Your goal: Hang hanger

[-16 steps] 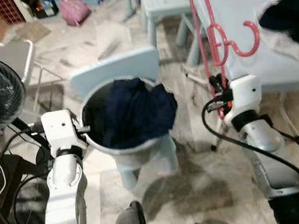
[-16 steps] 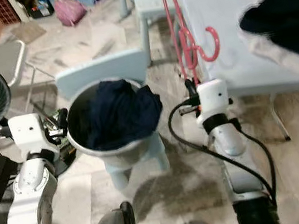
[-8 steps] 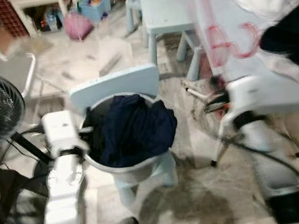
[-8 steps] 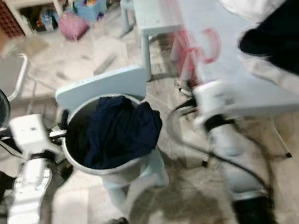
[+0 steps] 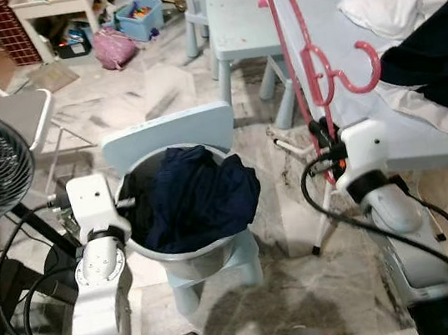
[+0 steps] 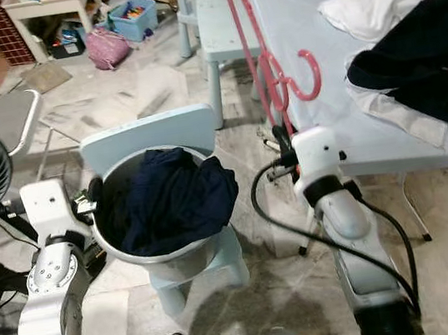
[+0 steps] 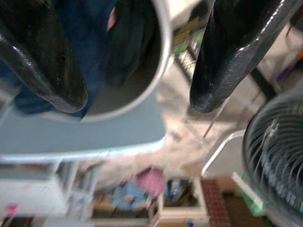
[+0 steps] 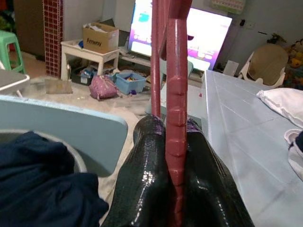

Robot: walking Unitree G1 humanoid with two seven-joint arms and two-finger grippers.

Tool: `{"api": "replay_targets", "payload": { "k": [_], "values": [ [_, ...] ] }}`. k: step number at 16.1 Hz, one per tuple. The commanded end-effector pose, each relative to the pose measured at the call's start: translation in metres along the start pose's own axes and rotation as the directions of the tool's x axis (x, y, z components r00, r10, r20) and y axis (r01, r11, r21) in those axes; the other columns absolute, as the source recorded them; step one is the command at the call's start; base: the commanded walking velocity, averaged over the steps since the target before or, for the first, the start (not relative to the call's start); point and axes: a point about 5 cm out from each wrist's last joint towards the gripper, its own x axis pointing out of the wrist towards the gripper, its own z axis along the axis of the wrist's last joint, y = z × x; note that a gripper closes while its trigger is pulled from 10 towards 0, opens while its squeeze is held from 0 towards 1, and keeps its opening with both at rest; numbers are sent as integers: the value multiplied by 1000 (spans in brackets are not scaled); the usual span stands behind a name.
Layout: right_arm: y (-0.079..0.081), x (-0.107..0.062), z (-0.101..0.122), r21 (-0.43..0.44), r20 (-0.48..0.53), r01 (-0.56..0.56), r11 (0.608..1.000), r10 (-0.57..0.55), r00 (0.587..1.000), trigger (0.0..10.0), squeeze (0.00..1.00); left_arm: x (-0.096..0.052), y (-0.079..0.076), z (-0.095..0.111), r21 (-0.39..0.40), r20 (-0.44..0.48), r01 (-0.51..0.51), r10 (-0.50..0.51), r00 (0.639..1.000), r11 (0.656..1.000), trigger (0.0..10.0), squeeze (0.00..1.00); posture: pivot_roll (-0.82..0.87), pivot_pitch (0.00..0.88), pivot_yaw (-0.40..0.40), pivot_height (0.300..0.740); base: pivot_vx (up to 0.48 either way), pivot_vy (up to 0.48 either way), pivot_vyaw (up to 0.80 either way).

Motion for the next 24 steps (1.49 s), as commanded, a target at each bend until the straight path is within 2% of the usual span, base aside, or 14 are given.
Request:
{"api": "replay_targets", "payload": {
  "k": [1,2,3,4,11,13,14,17,18,19,20,21,22,24],
  "values": [
    [-6,-6,3,-14,-8,1,1000,-1,1000,10000,0,7,7,-13,1,-84,-36,36,996,999,10000,0,-54,177,-37,740,0,0,0],
    [-8,-15,3,-21,-31,-10,1000,9,999,10000,0,16,15,-30,-14,-197,-81,77,977,997,10000,0,-77,198,-46,740,0,0,0],
    [-10,-18,3,-25,-39,-16,1000,15,999,10000,0,17,17,-35,-21,-234,-95,88,968,995,10000,0,-82,203,-47,740,0,0,0],
    [-12,-25,3,-37,-59,-26,999,24,998,10000,0,21,15,-48,-40,-326,-83,66,943,996,10000,0,-113,224,-58,740,0,0,0],
    [-17,-49,14,-81,-119,-62,995,52,992,10000,0,31,-22,-64,-80,-426,62,-90,900,995,10000,0,-200,300,-86,740,0,0,0],
    [-14,-53,16,-85,-132,-79,993,68,989,10000,0,27,-30,-72,-70,-456,110,-130,880,991,10000,0,-197,315,-88,740,0,0,0],
    [-13,-54,16,-83,-139,-86,993,74,988,10000,0,20,-30,-82,-48,-507,125,-132,852,991,10000,0,-191,319,-87,740,0,0,0],
    [-11,-55,16,-76,-151,-98,992,86,985,10000,0,9,-23,-92,-71,-556,73,-100,825,995,10000,0,-182,321,-90,740,0,0,0],
    [-11,-55,16,-75,-153,-102,992,89,984,10000,0,7,-21,-93,-88,-565,61,-100,819,994,10000,0,-179,322,-93,740,0,0,0],
    [-10,-54,16,-72,-154,-108,991,96,983,10000,0,2,-18,-96,-159,-586,25,-114,803,987,10000,0,-176,325,-97,740,0,0,0],
    [-9,-53,16,-68,-156,-115,991,104,982,10000,0,1,-16,-97,-209,-588,13,-136,798,978,9020,0,-176,325,-97,740,0,0,0],
    [-9,-52,16,-68,-156,-117,991,105,982,10000,0,1,-15,-97,-208,-589,14,-136,797,978,2627,0,-172,325,-100,740,0,0,0],
    [-9,-51,16,-68,-156,-123,990,111,981,10000,0,3,-14,-98,-204,-589,23,-141,795,979,0,0,-174,324,-102,740,0,0,0],
    [-8,-49,16,-71,-155,-127,989,115,981,10000,0,5,-7,-103,-192,-607,24,-138,782,981,0,0,-181,321,-105,740,0,0,0]
  ]
}}
